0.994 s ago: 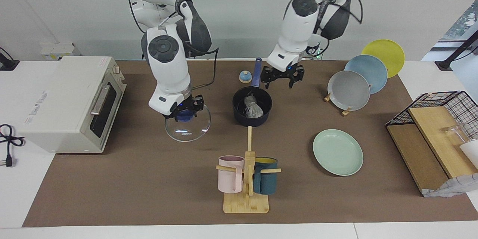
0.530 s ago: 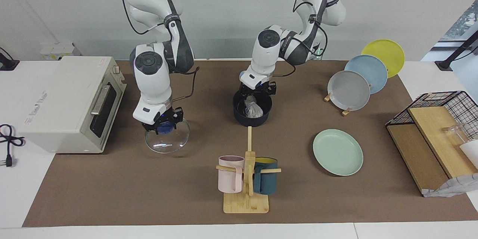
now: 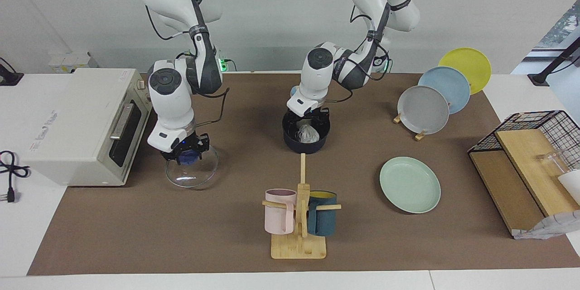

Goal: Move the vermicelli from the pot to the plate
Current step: 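Grasp the white vermicelli in the pot with the left gripper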

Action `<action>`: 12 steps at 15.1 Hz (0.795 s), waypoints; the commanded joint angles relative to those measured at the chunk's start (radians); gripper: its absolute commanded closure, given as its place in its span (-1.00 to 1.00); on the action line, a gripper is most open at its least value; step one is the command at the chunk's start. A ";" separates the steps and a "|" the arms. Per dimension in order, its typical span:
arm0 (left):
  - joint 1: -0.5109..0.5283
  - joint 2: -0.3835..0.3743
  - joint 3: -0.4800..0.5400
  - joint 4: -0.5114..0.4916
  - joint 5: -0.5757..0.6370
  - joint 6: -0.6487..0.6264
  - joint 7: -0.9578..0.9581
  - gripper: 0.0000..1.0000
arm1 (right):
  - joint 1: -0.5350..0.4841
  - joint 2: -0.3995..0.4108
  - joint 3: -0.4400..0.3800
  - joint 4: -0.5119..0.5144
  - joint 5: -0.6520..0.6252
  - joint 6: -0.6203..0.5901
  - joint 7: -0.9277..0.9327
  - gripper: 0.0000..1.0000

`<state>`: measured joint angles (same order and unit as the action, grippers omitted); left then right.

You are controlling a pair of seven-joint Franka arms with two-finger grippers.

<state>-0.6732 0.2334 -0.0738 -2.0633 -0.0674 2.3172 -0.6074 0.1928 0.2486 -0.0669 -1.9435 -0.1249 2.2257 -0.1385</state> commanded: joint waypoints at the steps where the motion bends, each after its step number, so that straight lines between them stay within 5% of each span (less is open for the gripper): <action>1: -0.017 -0.003 0.020 -0.012 -0.018 0.010 0.031 1.00 | -0.018 0.004 0.013 -0.017 0.001 0.041 0.008 -0.16; 5: -0.003 -0.014 0.020 0.009 -0.018 -0.022 0.038 1.00 | -0.016 0.003 0.015 -0.034 0.024 0.040 0.031 -0.16; 12: 0.086 -0.066 0.022 0.262 -0.058 -0.384 0.038 1.00 | -0.038 0.011 0.015 -0.041 0.027 0.048 0.031 -0.19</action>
<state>-0.6302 0.2031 -0.0534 -1.8894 -0.0844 2.0618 -0.5924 0.1862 0.2685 -0.0661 -1.9671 -0.1172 2.2473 -0.1151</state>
